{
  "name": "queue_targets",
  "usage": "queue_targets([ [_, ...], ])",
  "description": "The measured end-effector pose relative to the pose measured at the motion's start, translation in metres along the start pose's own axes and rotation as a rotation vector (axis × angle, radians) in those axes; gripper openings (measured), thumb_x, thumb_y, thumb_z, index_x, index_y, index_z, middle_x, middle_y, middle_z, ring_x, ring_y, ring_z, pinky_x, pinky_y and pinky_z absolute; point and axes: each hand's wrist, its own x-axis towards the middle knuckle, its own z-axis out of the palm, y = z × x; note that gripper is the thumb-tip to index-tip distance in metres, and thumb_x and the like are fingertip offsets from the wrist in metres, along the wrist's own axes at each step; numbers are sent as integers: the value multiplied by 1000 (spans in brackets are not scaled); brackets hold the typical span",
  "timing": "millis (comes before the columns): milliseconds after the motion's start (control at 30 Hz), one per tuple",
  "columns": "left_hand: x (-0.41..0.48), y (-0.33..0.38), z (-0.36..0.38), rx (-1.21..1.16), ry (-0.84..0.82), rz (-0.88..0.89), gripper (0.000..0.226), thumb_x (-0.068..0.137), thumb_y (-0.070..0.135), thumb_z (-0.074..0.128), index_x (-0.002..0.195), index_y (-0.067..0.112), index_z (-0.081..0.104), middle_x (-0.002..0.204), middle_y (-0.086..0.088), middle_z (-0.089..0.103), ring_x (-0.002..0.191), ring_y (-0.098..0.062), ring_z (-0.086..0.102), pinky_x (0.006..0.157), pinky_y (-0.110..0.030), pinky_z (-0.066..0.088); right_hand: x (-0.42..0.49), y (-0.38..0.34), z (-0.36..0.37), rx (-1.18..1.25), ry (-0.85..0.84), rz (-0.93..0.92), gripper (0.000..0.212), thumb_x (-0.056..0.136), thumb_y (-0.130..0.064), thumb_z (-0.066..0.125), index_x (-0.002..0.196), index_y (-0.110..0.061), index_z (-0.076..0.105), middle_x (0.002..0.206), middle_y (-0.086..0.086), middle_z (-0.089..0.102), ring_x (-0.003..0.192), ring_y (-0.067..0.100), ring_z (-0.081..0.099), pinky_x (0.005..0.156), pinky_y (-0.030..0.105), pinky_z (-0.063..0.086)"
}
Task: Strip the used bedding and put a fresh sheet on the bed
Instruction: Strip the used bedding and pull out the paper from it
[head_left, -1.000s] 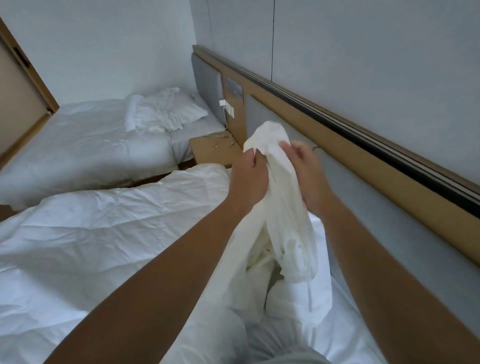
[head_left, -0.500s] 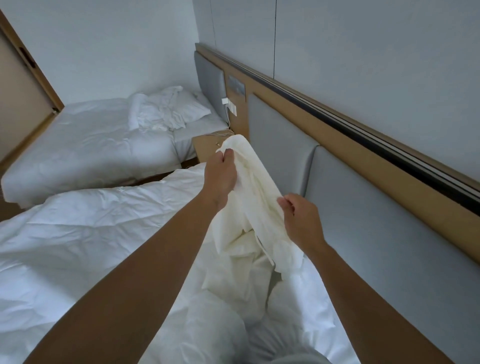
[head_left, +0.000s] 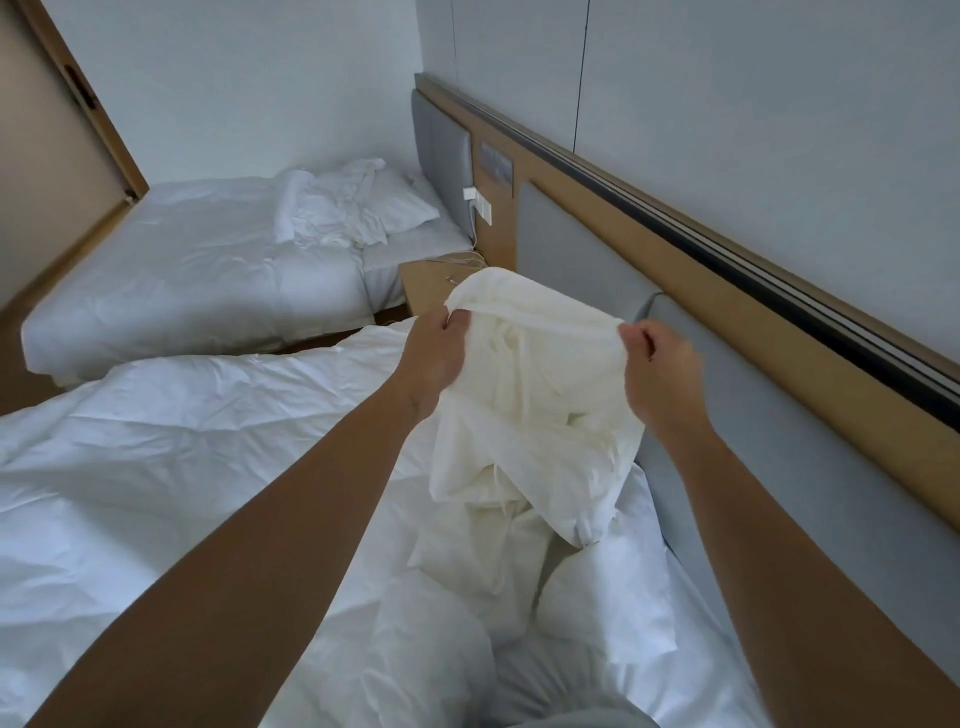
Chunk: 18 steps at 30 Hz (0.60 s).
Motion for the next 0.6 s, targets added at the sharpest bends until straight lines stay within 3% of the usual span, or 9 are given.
queue_targets([
  [67,-3,2,3,-142,-109,-85,37,104,34,48,124,7,64,121,-14,69,111,-33,66,99,-49,53,2,-3,2,-76,48,46,26,105,-31,48,88,-14,58,72,-7,54,59,4,45,51,17,28],
  [133,-5,2,6,-256,-168,-168,38,104,35,51,128,9,64,122,-15,70,113,-33,67,102,-50,52,-12,-10,15,-92,138,30,21,103,-31,53,101,-12,61,92,-3,51,73,11,48,62,17,37],
  [167,-6,0,7,-308,-191,-197,39,103,35,52,128,8,64,123,-15,70,113,-33,67,102,-49,52,-25,-16,25,-62,162,-33,21,100,-32,58,100,-12,62,95,-1,51,79,16,50,69,23,43],
  [233,-6,-4,8,-383,-222,-234,40,103,34,54,127,5,66,125,-19,68,115,-34,66,103,-48,51,-54,-31,49,-36,50,-178,28,94,-41,65,93,-14,63,91,0,57,82,20,55,74,33,46],
  [300,-6,-7,7,-397,-235,-240,40,103,35,54,127,4,65,127,-21,67,119,-36,64,107,-49,48,-75,-38,70,-158,-79,-222,35,88,-53,66,95,-19,66,95,-2,62,87,19,56,79,34,45],
  [367,-5,-9,6,-409,-236,-240,36,102,34,54,121,7,68,120,-17,71,114,-34,67,103,-46,51,-76,-36,78,-300,8,-180,32,83,-45,72,102,-20,66,106,2,59,97,23,55,85,37,41],
  [467,-4,-11,1,-414,-227,-262,32,101,38,56,114,12,71,111,-11,76,103,-27,72,93,-40,56,-57,-32,68,-335,136,-125,23,83,-24,75,91,-17,55,87,1,56,75,24,55,70,35,38],
  [533,-3,-12,-2,-395,-228,-281,37,100,43,57,120,14,69,114,-10,75,106,-27,71,96,-42,55,-42,-31,61,-295,94,-45,27,93,-32,67,82,-20,45,69,-6,51,57,14,47,58,31,37],
  [600,-2,-12,-3,-385,-226,-307,41,99,47,59,122,14,69,115,-9,75,109,-28,71,99,-44,54,-34,-32,59,-319,113,27,28,96,-41,62,83,-22,45,65,-9,48,54,11,45,54,29,38],
])
